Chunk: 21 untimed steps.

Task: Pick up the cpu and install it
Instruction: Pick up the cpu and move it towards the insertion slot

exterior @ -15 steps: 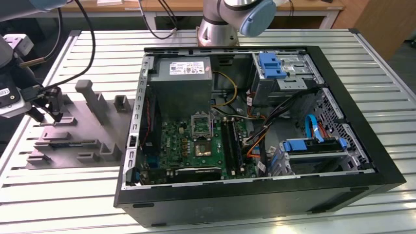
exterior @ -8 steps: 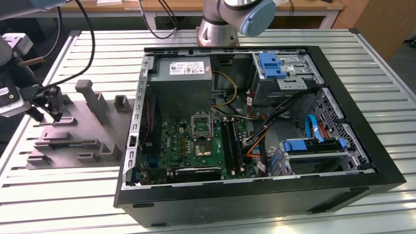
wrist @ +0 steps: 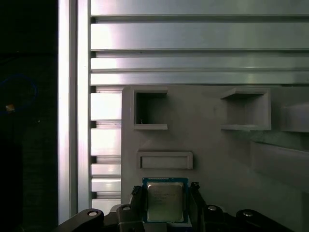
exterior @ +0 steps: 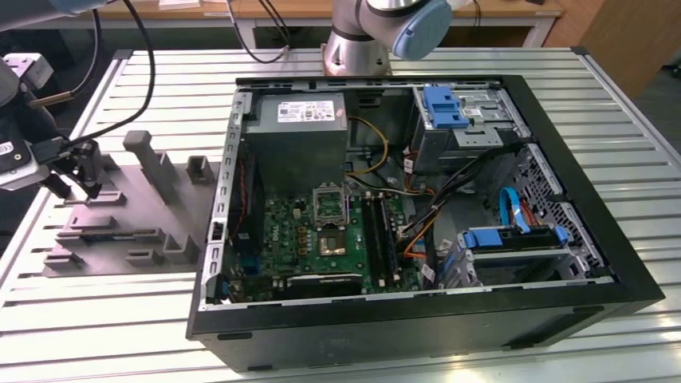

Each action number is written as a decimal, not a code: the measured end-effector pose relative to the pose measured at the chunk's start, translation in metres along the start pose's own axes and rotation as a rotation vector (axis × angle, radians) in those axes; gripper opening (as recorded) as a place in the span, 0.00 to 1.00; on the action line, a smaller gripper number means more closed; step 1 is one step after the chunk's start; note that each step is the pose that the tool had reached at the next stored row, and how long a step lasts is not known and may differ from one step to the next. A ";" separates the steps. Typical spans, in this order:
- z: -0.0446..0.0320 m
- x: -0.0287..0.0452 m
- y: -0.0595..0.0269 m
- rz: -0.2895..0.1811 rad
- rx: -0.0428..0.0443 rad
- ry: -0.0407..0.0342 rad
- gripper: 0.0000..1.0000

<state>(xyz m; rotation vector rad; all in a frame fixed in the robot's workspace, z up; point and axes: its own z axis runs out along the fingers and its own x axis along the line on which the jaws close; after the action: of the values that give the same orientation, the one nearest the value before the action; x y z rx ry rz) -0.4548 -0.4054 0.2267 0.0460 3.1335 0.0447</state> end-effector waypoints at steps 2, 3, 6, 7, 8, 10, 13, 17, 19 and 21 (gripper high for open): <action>-0.0005 0.0000 0.0000 0.000 0.0000 0.0000 0.47; -0.0007 0.0000 0.0000 0.000 0.0000 0.0000 0.47; -0.0011 0.0000 0.0000 0.000 0.0000 -0.0001 0.47; -0.0013 0.0000 0.0000 0.000 0.0000 0.0000 0.47; -0.0015 0.0000 0.0000 0.000 0.0000 -0.0001 0.47; -0.0018 0.0000 0.0001 0.000 0.0000 -0.0001 0.47; -0.0022 0.0000 0.0000 0.000 0.0000 -0.0001 0.47; -0.0027 0.0000 0.0001 0.000 0.0000 -0.0001 0.47; -0.0030 0.0000 0.0001 0.000 0.0001 0.0000 0.47; -0.0068 -0.0001 0.0002 0.000 0.0011 -0.0001 0.47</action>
<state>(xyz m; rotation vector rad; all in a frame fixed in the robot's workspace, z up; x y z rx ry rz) -0.4548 -0.4054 0.2335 0.0459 3.1334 0.0430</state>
